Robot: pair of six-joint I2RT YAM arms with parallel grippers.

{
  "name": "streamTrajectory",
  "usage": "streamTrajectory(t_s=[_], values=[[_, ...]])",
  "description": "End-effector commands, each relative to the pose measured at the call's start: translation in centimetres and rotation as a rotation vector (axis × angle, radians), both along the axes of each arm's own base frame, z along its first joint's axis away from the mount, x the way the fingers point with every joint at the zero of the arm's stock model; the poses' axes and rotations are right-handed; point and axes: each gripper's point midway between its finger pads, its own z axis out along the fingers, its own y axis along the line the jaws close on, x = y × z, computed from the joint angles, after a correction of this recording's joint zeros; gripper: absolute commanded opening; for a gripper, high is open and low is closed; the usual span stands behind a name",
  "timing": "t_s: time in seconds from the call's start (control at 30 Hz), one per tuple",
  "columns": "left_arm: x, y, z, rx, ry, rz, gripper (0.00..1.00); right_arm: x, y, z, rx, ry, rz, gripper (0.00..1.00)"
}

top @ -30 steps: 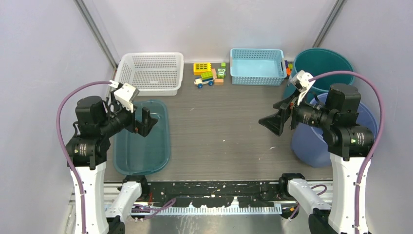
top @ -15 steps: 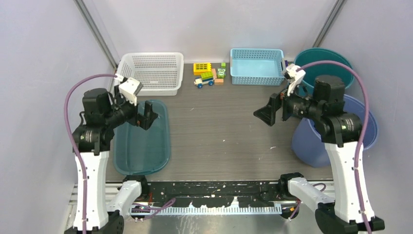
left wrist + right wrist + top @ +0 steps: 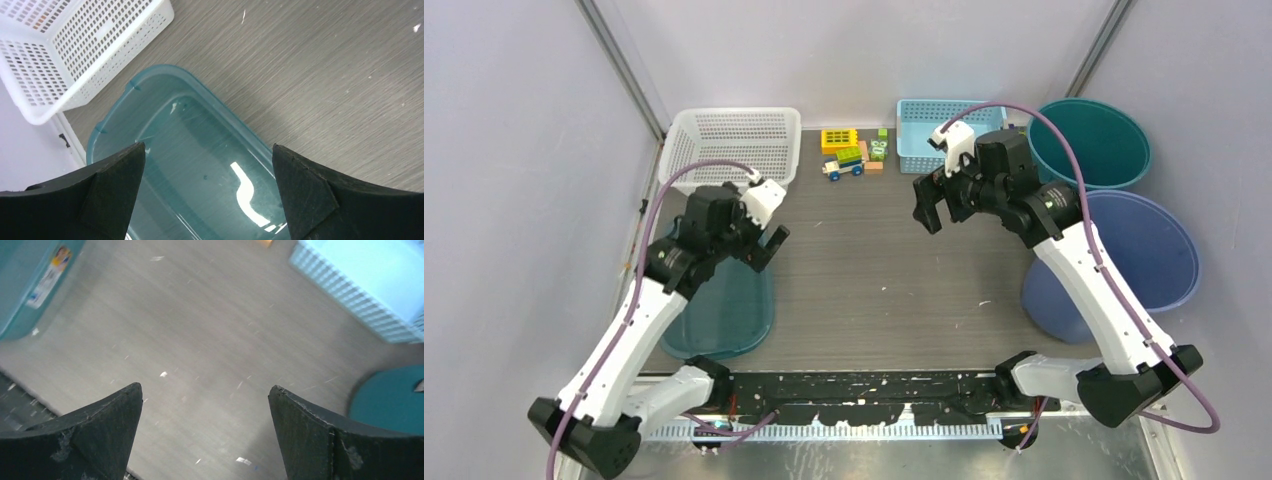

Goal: Turn the large container upside down

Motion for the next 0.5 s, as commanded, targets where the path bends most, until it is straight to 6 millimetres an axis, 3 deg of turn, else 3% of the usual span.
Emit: streamTrajectory(t_s=[0.0,0.13,0.47], values=[[-0.7,0.9,2.1,-0.027,-0.204,-0.019,1.0,4.6,-1.2,2.8,-0.045,-0.248,-0.104,1.0],[-2.9,0.1,1.1,-0.073,-0.19,-0.101,1.0,7.4,-1.5,1.7,-0.106,-0.294,-0.143,1.0],[-3.4,1.0,-1.4,-0.13,-0.214,-0.052,1.0,14.6,-2.4,-0.7,-0.207,-0.336,-0.349,1.0]])
